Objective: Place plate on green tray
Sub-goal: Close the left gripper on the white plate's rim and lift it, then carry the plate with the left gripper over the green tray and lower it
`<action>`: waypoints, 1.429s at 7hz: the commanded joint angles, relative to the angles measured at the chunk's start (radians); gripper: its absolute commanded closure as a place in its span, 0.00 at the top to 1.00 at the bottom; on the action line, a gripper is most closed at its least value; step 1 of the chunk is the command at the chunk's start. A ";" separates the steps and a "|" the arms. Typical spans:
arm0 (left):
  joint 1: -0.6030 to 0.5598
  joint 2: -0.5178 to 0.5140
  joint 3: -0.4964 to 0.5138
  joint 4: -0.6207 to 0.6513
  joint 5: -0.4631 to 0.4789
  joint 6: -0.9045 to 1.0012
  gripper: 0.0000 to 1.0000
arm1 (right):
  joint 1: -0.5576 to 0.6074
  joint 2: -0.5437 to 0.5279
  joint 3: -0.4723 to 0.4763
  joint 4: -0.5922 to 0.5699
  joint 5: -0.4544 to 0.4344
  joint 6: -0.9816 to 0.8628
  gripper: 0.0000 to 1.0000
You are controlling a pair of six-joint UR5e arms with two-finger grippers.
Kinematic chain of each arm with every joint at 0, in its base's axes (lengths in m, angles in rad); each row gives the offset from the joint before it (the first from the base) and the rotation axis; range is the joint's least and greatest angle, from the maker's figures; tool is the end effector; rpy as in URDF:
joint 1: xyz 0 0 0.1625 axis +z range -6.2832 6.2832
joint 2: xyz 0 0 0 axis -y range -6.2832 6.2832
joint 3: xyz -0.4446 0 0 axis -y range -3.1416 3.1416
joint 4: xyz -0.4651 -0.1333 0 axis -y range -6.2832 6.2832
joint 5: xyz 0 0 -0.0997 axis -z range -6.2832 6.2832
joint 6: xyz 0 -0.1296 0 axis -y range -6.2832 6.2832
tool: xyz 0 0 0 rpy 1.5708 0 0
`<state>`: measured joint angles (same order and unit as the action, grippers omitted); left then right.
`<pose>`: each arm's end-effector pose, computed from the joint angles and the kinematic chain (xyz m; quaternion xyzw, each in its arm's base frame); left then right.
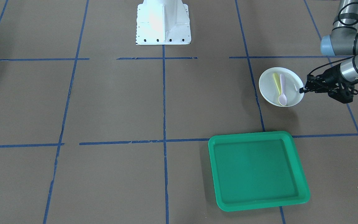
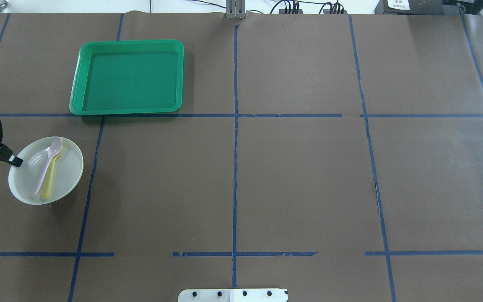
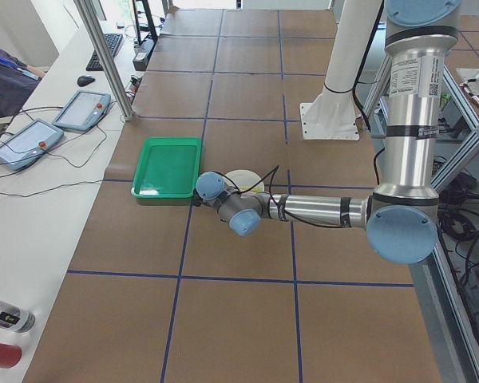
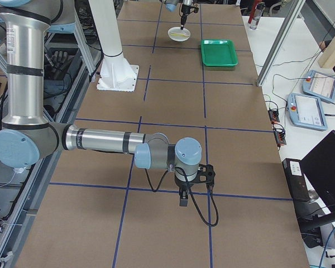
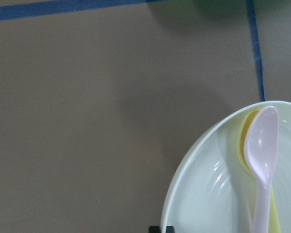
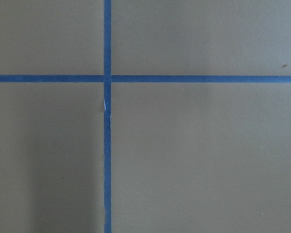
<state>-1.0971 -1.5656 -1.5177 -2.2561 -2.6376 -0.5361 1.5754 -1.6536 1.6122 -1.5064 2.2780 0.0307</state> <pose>0.2467 -0.5247 0.6264 -0.0015 0.5518 0.1312 0.8236 0.0515 -0.5296 0.7210 0.0063 -0.3464 0.0126 0.9380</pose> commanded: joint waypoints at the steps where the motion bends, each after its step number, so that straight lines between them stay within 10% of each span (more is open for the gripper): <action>1: -0.038 -0.034 0.001 0.102 -0.018 0.001 0.00 | 0.000 0.000 0.000 0.000 0.000 0.000 1.00; 5: -0.043 -0.463 0.227 0.311 0.073 -0.275 0.00 | 0.000 0.000 0.000 0.000 0.000 0.000 1.00; 10: 0.069 -0.585 0.530 -0.334 0.353 -1.023 0.00 | 0.000 0.000 0.000 0.000 0.000 0.000 1.00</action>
<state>-1.0615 -2.1343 -1.0224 -2.4957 -2.3447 -1.4247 1.5754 -1.6536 1.6122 -1.5064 2.2779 0.0301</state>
